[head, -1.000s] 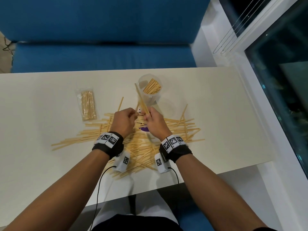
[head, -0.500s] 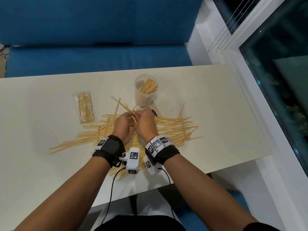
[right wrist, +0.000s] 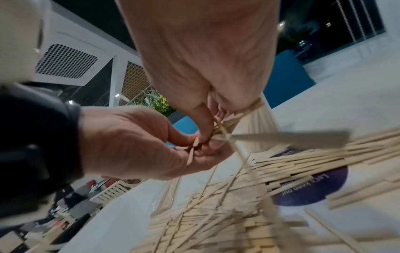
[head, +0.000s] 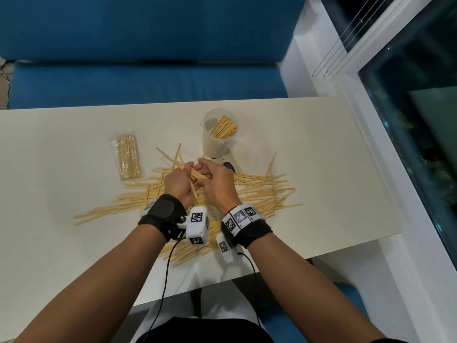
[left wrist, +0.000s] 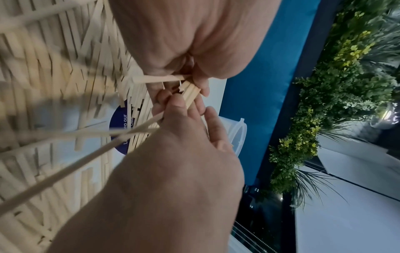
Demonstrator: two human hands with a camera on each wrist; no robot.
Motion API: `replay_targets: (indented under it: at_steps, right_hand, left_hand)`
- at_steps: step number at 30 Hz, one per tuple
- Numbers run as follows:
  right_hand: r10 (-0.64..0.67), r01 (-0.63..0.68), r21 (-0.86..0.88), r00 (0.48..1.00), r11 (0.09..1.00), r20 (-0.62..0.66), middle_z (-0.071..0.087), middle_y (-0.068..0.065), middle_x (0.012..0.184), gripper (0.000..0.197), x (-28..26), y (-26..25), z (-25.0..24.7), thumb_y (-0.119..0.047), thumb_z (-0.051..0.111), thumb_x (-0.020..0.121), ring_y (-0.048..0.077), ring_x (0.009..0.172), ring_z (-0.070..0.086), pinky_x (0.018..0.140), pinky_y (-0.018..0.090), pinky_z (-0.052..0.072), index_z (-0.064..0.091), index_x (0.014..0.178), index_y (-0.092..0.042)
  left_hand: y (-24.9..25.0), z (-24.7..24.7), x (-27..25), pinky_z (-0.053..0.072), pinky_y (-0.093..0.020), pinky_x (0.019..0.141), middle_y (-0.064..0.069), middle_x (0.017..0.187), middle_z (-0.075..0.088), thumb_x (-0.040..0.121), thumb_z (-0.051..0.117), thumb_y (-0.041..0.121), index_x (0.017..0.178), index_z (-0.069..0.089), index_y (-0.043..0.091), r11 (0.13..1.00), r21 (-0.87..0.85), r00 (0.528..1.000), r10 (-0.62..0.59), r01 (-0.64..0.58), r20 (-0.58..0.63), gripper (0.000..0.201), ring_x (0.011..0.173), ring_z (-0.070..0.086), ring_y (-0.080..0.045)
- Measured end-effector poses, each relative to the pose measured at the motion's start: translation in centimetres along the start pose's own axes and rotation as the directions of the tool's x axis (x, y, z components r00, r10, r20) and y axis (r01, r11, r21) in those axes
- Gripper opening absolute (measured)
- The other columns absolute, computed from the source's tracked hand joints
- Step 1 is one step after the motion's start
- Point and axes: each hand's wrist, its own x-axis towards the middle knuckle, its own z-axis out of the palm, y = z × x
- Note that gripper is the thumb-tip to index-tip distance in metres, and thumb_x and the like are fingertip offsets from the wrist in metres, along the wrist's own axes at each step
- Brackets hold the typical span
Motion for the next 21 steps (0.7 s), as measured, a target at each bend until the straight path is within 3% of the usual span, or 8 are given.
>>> replay_targets:
  at_steps: [3,6,8,10,12,14,16,21]
  right_hand:
    - [0.01,-0.011,0.014,0.999,1.0,0.036,0.071,0.008,0.117,0.058,0.0,0.0,-0.3,0.022,0.058,0.089,0.012,0.094,0.065,0.074,0.009,0.054,0.06,0.141,-0.004]
    - [0.03,-0.033,0.057,0.998,0.998,0.058,0.072,0.011,0.12,0.055,0.4,0.3,-1.0,0.019,0.054,0.094,0.014,0.101,0.068,0.077,0.006,0.053,0.057,0.144,-0.005]
    - [0.043,-0.044,0.045,0.999,0.998,0.033,0.074,0.011,0.117,0.053,0.8,0.7,-1.7,0.015,0.055,0.096,0.018,0.103,0.07,0.071,0.003,0.05,0.057,0.144,-0.007]
    - [0.051,-0.051,0.054,0.999,0.997,0.004,0.074,0.012,0.112,0.049,1.3,1.3,-2.2,0.012,0.059,0.095,0.023,0.101,0.072,0.07,0.007,0.053,0.062,0.14,-0.007]
    - [0.055,-0.055,0.068,0.998,0.996,0.007,0.075,0.014,0.107,0.042,1.4,1.6,-2.3,0.012,0.063,0.092,0.019,0.093,0.072,0.073,0.011,0.056,0.066,0.132,-0.003]
    - [0.077,-0.081,0.128,0.996,0.988,0.033,0.075,0.015,0.106,0.04,1.3,1.8,-2.3,0.014,0.067,0.089,0.015,0.09,0.073,0.081,0.021,0.06,0.067,0.126,-0.001]
    - [0.089,-0.093,0.186,0.996,0.978,0.031,0.076,0.014,0.106,0.042,1.1,2.0,-2.5,0.013,0.072,0.086,0.017,0.094,0.076,0.086,0.029,0.062,0.067,0.124,-0.003]
    - [0.056,-0.032,0.223,0.993,0.974,-0.1,0.08,0.003,0.098,0.04,1.0,1.8,-3.4,-0.001,0.082,0.083,0.013,0.093,0.076,0.083,0.025,0.062,0.072,0.121,-0.01]
  left_hand:
    - [-0.2,-0.1,0.5,0.057,-0.04,0.07,-0.014,0.123,0.071,0.106,0.05,0.016,0.109,0.065,0.012,1.0,-0.008,1.0,0.013,-0.013,-0.008,0.015,0.11,0.07,-0.035]
    - [0.0,0.3,0.4,0.059,-0.043,0.071,-0.016,0.108,0.075,0.108,0.046,0.014,0.12,0.056,0.006,0.998,-0.043,0.998,0.054,-0.055,-0.012,0.017,0.1,0.072,-0.033]
    - [0.3,0.4,0.5,0.061,-0.046,0.079,-0.017,0.103,0.076,0.107,0.047,0.013,0.117,0.055,0.003,0.992,-0.048,0.992,0.117,-0.119,-0.036,0.017,0.093,0.074,-0.031]
    - [0.4,0.4,0.9,0.062,-0.045,0.079,-0.019,0.095,0.076,0.106,0.047,0.012,0.115,0.055,0.002,0.984,-0.067,0.985,0.16,-0.164,-0.064,0.015,0.089,0.076,-0.029]
    - [0.5,0.4,1.2,0.062,-0.042,0.074,-0.015,0.08,0.069,0.106,0.046,0.01,0.112,0.055,0.003,0.978,-0.106,0.982,0.168,-0.177,-0.088,0.012,0.078,0.074,-0.028]
    - [0.6,0.5,1.5,0.058,-0.037,0.065,-0.007,0.071,0.057,0.106,0.045,0.01,0.112,0.054,0.005,0.972,-0.147,0.979,0.17,-0.185,-0.112,0.013,0.06,0.063,-0.023]
    - [0.8,0.4,2.0,0.05,-0.032,0.055,-0.004,0.07,0.049,0.106,0.041,0.011,0.113,0.053,0.007,0.972,-0.131,0.973,0.175,-0.195,-0.152,0.015,0.053,0.05,-0.017]
    - [1.9,0.1,2.6,0.031,-0.027,0.048,0.0,0.069,0.04,0.104,0.03,0.008,0.111,0.052,0.008,0.976,-0.144,0.982,0.144,-0.161,-0.121,0.022,0.049,0.034,-0.012]
